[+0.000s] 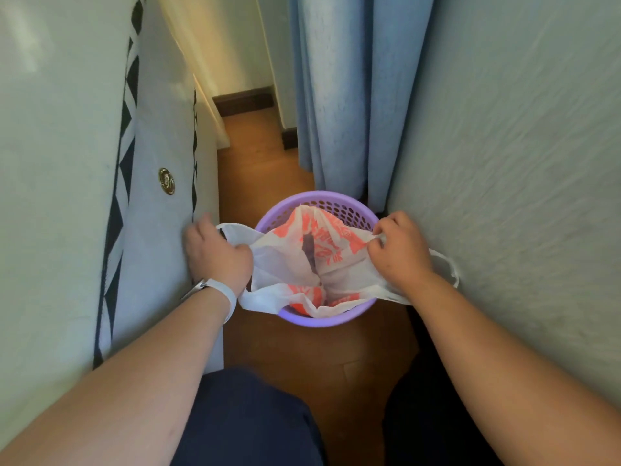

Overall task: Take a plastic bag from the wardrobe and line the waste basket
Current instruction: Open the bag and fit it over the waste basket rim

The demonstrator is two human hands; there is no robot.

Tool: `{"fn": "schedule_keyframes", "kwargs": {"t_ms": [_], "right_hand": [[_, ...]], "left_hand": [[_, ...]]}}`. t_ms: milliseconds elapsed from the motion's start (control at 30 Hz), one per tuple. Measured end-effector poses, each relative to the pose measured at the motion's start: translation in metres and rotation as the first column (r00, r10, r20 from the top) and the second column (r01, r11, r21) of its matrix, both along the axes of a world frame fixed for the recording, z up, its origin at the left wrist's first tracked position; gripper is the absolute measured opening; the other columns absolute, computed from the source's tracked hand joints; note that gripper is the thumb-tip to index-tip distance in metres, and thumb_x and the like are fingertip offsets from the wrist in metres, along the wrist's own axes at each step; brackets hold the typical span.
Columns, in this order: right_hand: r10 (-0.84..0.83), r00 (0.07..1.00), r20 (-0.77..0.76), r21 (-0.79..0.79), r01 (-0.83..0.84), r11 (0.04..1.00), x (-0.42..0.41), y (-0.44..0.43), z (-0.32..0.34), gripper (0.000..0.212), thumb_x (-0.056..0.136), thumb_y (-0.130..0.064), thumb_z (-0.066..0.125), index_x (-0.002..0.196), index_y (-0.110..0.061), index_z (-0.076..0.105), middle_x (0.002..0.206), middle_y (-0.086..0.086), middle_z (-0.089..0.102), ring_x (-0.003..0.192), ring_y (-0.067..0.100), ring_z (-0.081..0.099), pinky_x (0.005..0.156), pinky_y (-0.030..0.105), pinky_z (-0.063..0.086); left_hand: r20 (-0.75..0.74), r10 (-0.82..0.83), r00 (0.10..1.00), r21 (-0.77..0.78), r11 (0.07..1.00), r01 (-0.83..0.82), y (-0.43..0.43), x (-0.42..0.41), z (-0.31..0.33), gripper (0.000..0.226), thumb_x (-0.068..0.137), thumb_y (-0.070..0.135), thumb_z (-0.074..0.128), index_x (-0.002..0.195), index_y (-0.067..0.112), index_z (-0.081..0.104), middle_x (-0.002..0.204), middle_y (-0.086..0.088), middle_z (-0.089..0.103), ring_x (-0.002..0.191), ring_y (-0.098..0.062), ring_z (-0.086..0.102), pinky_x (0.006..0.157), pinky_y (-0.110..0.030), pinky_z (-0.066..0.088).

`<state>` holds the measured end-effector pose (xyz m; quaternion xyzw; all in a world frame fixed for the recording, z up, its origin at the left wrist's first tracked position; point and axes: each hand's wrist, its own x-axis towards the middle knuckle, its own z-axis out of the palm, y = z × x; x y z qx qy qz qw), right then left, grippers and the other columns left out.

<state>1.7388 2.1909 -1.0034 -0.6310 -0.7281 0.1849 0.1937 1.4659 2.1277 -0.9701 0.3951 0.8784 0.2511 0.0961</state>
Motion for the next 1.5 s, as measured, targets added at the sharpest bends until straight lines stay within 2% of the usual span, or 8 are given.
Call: {"fn": "schedule_keyframes", "kwargs": {"t_ms": [133,300,567,667,867,1000,1267,1500], "right_hand": [[0.099,0.995,0.030,0.061,-0.101,0.993,-0.014,0.006,0.004,0.026,0.084,-0.024,0.052,0.076,-0.004,0.065,0.088,0.016,0.064,0.083,0.037,0.056,0.070,0.043,0.050],[0.039,0.986,0.160,0.036,-0.045,0.998,-0.021,0.012,-0.002,0.018,0.094,-0.019,0.049,0.093,-0.007,0.062,0.092,0.015,0.067,0.086,0.037,0.056,0.067,0.044,0.045],[0.072,0.947,0.313,-0.159,-0.023,0.987,-0.011,0.011,-0.012,0.042,0.084,-0.044,0.068,0.111,-0.013,0.063,0.115,0.011,0.041,0.108,0.032,0.045,0.088,0.042,0.046],[0.100,0.938,0.332,-0.199,-0.034,0.979,-0.009,0.009,-0.011,0.034,0.085,-0.036,0.066,0.111,-0.015,0.065,0.117,0.009,0.037,0.111,0.032,0.041,0.091,0.042,0.044],[0.057,0.975,0.215,-0.072,-0.043,0.997,-0.002,0.008,-0.008,0.019,0.091,-0.023,0.057,0.101,-0.008,0.064,0.108,0.016,0.049,0.100,0.037,0.049,0.083,0.043,0.044],[-0.078,0.997,-0.016,0.006,0.078,0.997,-0.002,0.017,-0.006,0.014,0.095,-0.023,0.053,0.084,-0.014,0.052,0.088,0.014,0.060,0.082,0.038,0.056,0.064,0.039,0.038],[-0.226,0.972,-0.067,0.029,0.228,0.973,-0.008,0.052,-0.014,0.020,0.100,-0.037,0.045,0.085,-0.023,0.044,0.068,-0.001,0.052,0.063,0.029,0.048,0.058,0.034,0.033],[-0.253,0.963,-0.093,-0.002,0.254,0.967,-0.019,0.102,-0.015,0.023,0.097,-0.036,0.051,0.087,-0.016,0.058,0.082,0.007,0.065,0.078,0.033,0.059,0.066,0.037,0.046]], "left_hand": [[-0.340,-0.391,0.855,-0.045,0.915,0.401,0.019,0.005,0.005,0.047,0.077,0.010,0.060,0.124,0.008,0.058,0.132,-0.015,0.052,0.123,-0.036,0.046,0.100,-0.047,0.042],[-0.301,-0.657,0.691,-0.222,0.753,0.619,0.041,0.007,-0.010,0.024,0.093,0.015,0.051,0.111,0.012,0.067,0.104,-0.010,0.066,0.092,-0.031,0.059,0.073,-0.039,0.048],[-0.289,-0.617,0.732,-0.363,0.778,0.512,0.031,-0.003,-0.041,0.038,0.089,0.045,0.057,0.118,0.020,0.059,0.119,-0.008,0.051,0.104,-0.030,0.052,0.088,-0.042,0.044],[-0.249,-0.605,0.756,-0.426,0.770,0.476,0.025,-0.008,-0.047,0.041,0.088,0.052,0.055,0.115,0.022,0.063,0.121,-0.009,0.050,0.108,-0.031,0.050,0.090,-0.042,0.043],[-0.108,-0.444,0.889,-0.150,0.892,0.427,0.029,-0.002,-0.036,0.010,0.090,0.028,0.060,0.092,0.019,0.061,0.104,-0.005,0.054,0.089,-0.031,0.055,0.080,-0.041,0.045],[0.095,-0.379,0.921,0.035,0.926,0.377,0.030,-0.001,-0.031,0.022,0.093,0.026,0.054,0.073,0.027,0.044,0.077,0.004,0.051,0.076,-0.027,0.052,0.066,-0.038,0.044],[-0.056,-0.274,0.960,0.104,0.955,0.279,0.065,-0.010,-0.038,0.020,0.100,0.039,0.044,0.084,0.026,0.042,0.066,0.010,0.048,0.056,-0.012,0.044,0.049,-0.025,0.026],[-0.095,-0.232,0.968,0.139,0.960,0.244,0.117,-0.023,-0.047,0.023,0.098,0.042,0.048,0.081,0.026,0.045,0.066,0.016,0.042,0.057,-0.002,0.036,0.049,-0.023,0.022]]}}
